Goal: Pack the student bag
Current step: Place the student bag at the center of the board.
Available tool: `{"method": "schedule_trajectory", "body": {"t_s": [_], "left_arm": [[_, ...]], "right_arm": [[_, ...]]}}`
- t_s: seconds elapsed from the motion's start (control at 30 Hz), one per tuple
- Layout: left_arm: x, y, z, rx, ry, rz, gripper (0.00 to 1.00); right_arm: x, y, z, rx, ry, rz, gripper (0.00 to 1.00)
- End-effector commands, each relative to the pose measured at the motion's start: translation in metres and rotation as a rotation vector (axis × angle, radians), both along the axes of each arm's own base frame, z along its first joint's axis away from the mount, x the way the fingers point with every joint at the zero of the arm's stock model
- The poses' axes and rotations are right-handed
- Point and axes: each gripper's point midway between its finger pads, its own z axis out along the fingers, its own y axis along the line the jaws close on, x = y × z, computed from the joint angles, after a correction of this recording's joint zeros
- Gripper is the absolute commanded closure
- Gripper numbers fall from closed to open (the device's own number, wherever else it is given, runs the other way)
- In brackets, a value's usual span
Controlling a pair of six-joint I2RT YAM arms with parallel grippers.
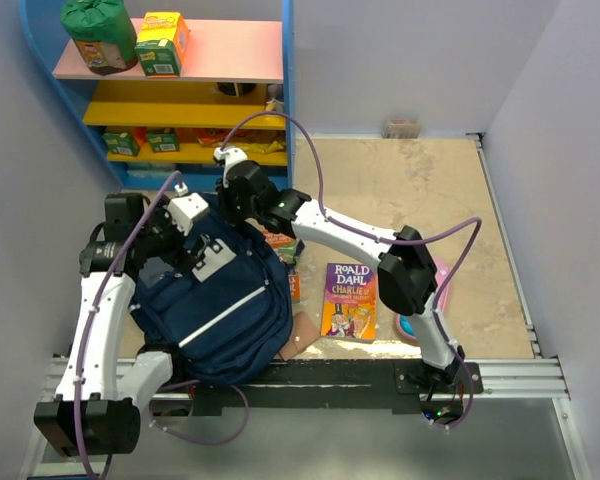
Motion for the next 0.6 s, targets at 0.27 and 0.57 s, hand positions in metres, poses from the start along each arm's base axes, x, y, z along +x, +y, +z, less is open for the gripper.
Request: {"method": "schedule_trajectory", "body": {"t_s": [0.27,0.57], "left_arm": [[0.006,-0.054,-0.071,-0.166,0.162,-0.199,0.05],[0.016,-0.070,-0.109,-0.098,0.241,-0.168,0.05]], "right_arm": [[0.029,-0.011,0.010,0.099,-0.018,-0.019,0.42],[0.001,-0.091,0.001,0.075,-0.010,-0.120,0.42]]}}
